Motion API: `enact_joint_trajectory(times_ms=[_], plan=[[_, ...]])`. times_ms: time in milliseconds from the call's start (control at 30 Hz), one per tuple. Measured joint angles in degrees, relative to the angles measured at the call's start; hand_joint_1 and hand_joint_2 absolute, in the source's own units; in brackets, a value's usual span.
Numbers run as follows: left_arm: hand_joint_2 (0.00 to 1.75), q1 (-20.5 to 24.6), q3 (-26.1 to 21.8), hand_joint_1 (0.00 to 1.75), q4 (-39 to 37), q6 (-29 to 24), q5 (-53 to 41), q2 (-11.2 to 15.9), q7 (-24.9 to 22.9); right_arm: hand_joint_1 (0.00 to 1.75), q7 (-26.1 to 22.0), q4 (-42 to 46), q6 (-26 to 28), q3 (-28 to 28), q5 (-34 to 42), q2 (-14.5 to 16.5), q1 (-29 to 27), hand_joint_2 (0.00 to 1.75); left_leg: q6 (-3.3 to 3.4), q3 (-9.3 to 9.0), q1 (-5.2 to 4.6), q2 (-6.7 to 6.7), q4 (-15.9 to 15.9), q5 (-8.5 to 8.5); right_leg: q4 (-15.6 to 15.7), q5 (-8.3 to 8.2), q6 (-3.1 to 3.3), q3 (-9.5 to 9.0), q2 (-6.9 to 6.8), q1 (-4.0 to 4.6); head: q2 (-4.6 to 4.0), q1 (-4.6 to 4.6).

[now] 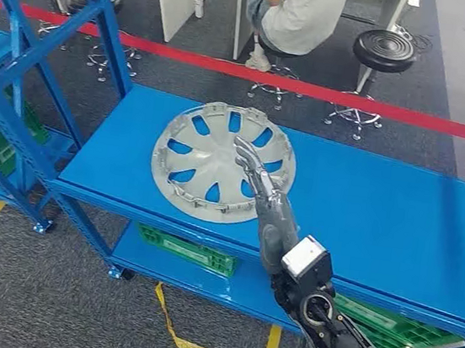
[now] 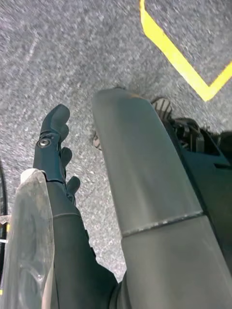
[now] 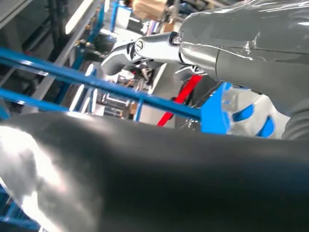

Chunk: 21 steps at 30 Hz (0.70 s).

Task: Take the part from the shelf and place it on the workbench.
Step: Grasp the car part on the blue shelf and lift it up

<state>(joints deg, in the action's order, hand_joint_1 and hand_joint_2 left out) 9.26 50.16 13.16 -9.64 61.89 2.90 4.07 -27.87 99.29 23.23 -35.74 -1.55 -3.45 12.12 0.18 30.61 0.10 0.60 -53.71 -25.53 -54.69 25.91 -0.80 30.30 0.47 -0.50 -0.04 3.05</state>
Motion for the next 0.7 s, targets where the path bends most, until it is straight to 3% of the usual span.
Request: enact_joint_trajectory(times_ms=[100, 167, 267, 300, 333, 367, 433, 500, 633, 700], plan=[[0.00, -0.04, -0.01, 0.00, 0.00, 0.01, 0.03, 0.04, 0.00, 0.00, -0.02, -0.04, -0.01, -0.01, 0.00, -0.01, -0.05, 0.00, -0.58, -0.02, 0.03, -0.08, 0.09, -0.02, 0.10, -0.08, 0.41, 0.06, 0.18, -0.17, 0.00, -0.27], [0.00, 0.01, 0.00, 0.00, 0.00, 0.02, 0.10, 0.05, 0.00, 0.00, -0.05, -0.05, -0.03, -0.01, 0.00, 0.00, 0.03, 0.00, -1.14, 0.81, 0.05, -0.16, -2.17, -1.49, 0.60, -0.21, 0.97, -0.35, 0.10, -0.48, 0.00, -0.81], [0.00, 0.06, 0.00, 0.00, 0.00, 0.02, 0.15, 0.03, 0.00, 0.00, -0.07, -0.07, -0.07, -0.05, 0.00, 0.00, 0.13, 0.00, -1.72, 7.00, 0.27, -0.22, -13.97, -6.56, 0.80, -0.11, 1.60, -0.53, -0.20, -0.47, 0.00, -1.72], [0.00, -0.03, 0.00, 0.00, 0.00, 0.02, 0.15, 0.03, 0.00, 0.00, -0.06, -0.09, -0.07, -0.06, 0.00, 0.00, 0.12, 0.00, -1.81, 8.95, 0.33, -0.23, -17.19, -7.37, 0.80, -0.04, 1.67, -0.56, -0.23, -0.44, 0.00, -1.85], [0.00, -0.13, 0.00, 0.00, 0.00, 0.02, 0.16, 0.04, 0.00, 0.00, -0.06, -0.13, -0.07, -0.07, 0.00, 0.00, 0.12, 0.00, -1.82, 9.80, 0.35, -0.23, -18.14, -6.97, 0.80, 0.03, 1.72, -0.63, -0.21, -0.42, 0.00, -1.94], [0.00, -0.20, 0.00, 0.00, 0.00, 0.02, 0.16, 0.05, 0.00, 0.00, -0.05, -0.16, -0.07, -0.07, 0.00, 0.00, 0.11, 0.00, -1.76, 9.41, 0.36, -0.23, -16.59, -5.42, 0.80, 0.11, 1.71, -0.75, -0.15, -0.41, 0.00, -2.03], [0.00, -0.19, 0.00, 0.00, 0.00, 0.02, 0.20, 0.11, 0.00, 0.00, -0.05, -0.20, -0.12, -0.07, 0.01, 0.00, 0.14, 0.00, -1.39, 5.71, 0.35, -0.24, -8.11, -0.84, 0.80, 0.39, 1.52, -1.11, -0.06, -0.39, 0.00, -2.17], [0.00, -0.10, 0.00, 0.00, 0.00, 0.02, 0.32, 0.17, 0.02, 0.00, -0.10, -0.23, -0.33, -0.07, 0.09, 0.00, 0.20, 0.00, -0.90, 2.56, 0.17, -0.25, -1.32, 1.61, 0.74, 0.77, 1.07, -1.30, 0.02, -0.17, 0.00, -2.22], [0.00, -0.22, 0.00, 0.00, 0.00, 0.01, 0.71, 0.15, 0.18, 0.00, -0.38, -0.39, -0.77, -0.10, 0.58, 0.00, 0.37, 0.00, 0.16, 1.67, 0.11, -0.26, 0.24, 1.51, 0.31, 1.64, -0.10, -1.26, 0.01, -0.13, 0.00, -1.98], [0.00, -0.25, 0.00, 0.00, 0.00, -0.04, 0.79, 0.16, 0.23, 0.00, -0.46, -0.44, -0.92, -0.09, 0.74, 0.00, 0.57, 0.00, 0.75, 1.20, 0.39, -0.33, 0.57, 1.47, -3.76, 4.01, -0.69, 0.50, -0.08, -0.21, 0.00, -1.61]])
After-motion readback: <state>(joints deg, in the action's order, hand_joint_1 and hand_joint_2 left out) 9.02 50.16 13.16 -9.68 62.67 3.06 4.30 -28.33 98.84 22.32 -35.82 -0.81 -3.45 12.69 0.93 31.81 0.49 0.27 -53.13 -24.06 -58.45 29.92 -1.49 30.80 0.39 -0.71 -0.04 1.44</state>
